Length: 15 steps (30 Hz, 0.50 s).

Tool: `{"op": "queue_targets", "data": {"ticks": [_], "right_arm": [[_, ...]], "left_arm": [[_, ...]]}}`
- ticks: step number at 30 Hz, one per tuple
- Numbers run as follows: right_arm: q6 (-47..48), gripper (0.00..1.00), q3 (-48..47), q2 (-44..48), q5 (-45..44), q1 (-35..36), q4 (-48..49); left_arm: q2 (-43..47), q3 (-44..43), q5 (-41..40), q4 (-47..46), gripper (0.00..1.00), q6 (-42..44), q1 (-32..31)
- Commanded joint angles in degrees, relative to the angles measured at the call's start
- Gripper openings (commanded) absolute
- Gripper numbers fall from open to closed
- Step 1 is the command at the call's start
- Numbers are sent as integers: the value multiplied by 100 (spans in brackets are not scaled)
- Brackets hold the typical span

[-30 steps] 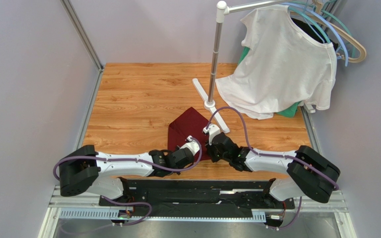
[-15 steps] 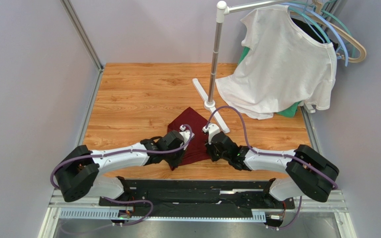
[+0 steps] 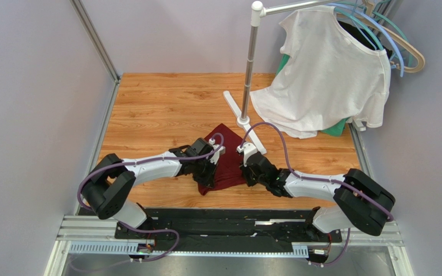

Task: Fold the napkin, place the utensils inside, and roll it up
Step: Roll the napkin at the center of the board.

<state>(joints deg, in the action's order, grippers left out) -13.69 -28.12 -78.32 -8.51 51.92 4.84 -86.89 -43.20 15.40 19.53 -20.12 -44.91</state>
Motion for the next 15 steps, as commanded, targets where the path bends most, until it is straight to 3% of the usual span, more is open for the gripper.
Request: {"op": "queue_targets", "data": {"ticks": [1, 6, 7, 10, 15], "right_arm": [[60, 1, -97, 361, 122, 28, -686], [261, 16, -299, 932, 131, 20, -1160], [340, 26, -317, 1124, 105, 20, -1213], [420, 42, -396, 1529, -62, 20, -1468], [552, 47, -572, 1969, -28, 20, -1802]], "left_arm": [[-600, -74, 147, 262, 0, -53, 157], [-1207, -294, 552, 481, 0, 52, 228], [-1251, -320, 578, 499, 0, 95, 237], [-1365, -391, 727, 552, 0, 157, 298], [-1585, -601, 947, 789, 0, 254, 377]]}}
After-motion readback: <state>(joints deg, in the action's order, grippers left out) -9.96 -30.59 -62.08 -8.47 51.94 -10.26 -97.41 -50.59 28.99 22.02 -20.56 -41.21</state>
